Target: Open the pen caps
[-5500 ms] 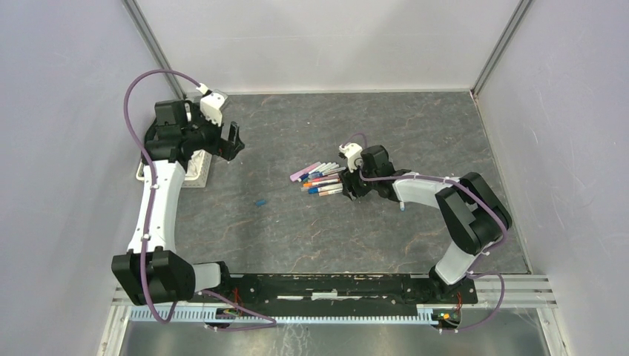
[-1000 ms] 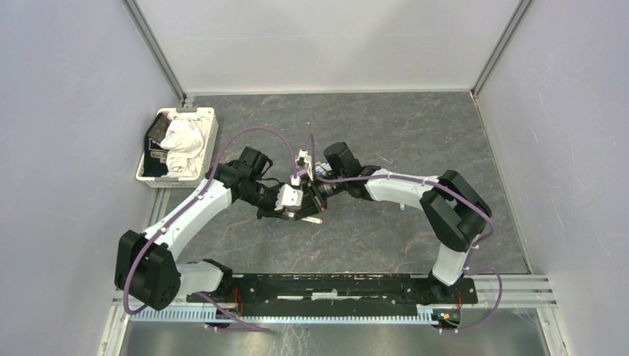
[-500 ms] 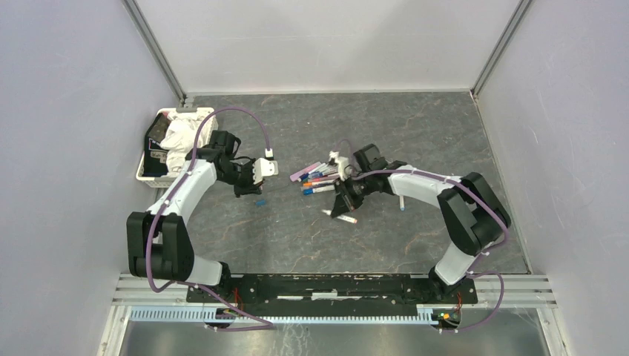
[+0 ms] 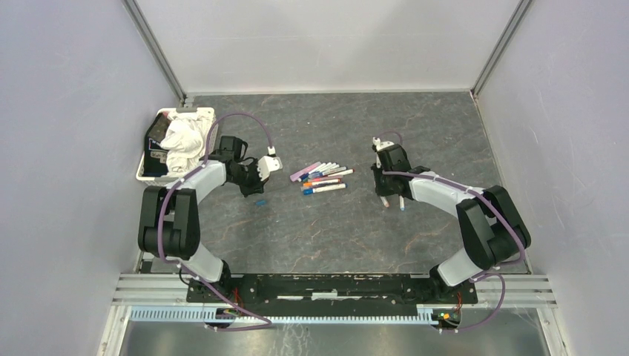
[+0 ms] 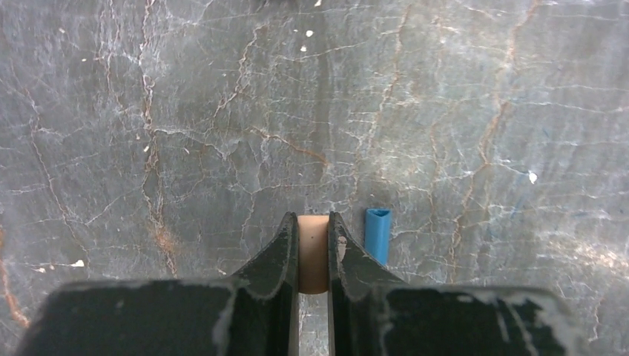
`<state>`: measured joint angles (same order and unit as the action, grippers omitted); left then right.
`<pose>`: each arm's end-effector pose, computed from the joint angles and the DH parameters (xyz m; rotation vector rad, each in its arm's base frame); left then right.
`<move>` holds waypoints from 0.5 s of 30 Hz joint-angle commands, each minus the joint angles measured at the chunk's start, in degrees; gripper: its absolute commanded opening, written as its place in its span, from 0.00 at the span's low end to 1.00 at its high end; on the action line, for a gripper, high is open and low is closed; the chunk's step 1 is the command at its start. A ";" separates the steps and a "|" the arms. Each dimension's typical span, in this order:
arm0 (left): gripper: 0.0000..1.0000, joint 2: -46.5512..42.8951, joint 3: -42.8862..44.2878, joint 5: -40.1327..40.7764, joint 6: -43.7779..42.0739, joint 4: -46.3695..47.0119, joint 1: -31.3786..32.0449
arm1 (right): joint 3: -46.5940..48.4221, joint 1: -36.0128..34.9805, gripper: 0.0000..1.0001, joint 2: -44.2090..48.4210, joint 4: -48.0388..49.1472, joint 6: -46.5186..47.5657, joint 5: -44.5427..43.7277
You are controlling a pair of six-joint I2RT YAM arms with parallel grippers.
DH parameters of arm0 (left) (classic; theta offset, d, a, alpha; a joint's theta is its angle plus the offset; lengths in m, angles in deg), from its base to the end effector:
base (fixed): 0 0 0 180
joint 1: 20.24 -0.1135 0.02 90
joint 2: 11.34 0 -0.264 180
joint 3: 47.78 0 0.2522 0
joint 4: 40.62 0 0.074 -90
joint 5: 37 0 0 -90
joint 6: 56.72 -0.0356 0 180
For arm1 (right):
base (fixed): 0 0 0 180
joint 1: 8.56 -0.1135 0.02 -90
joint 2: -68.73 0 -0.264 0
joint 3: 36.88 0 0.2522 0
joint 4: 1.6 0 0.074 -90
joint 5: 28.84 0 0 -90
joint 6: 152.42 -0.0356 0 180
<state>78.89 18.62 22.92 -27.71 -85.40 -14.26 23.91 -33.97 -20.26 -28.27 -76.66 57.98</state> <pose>0.2865 -0.0480 0.1780 1.5140 2.0543 -0.3851 0.2724 0.1272 0.1687 -0.2249 2.5290 0.2063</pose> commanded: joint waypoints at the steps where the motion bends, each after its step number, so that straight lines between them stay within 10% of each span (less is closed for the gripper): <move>1: 0.19 1.16 -0.09 2.11 4.14 4.29 0.00 | -0.68 -0.24 0.00 -0.59 3.63 -2.58 -10.97; 15: 0.31 4.29 0.21 2.25 4.27 1.96 -0.17 | -2.75 0.71 0.15 -2.59 3.59 -3.59 -15.26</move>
<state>82.68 18.07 25.67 -26.09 -82.67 -14.26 21.63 -33.81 -21.81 -25.05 -79.15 45.39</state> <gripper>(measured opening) 0.289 0.184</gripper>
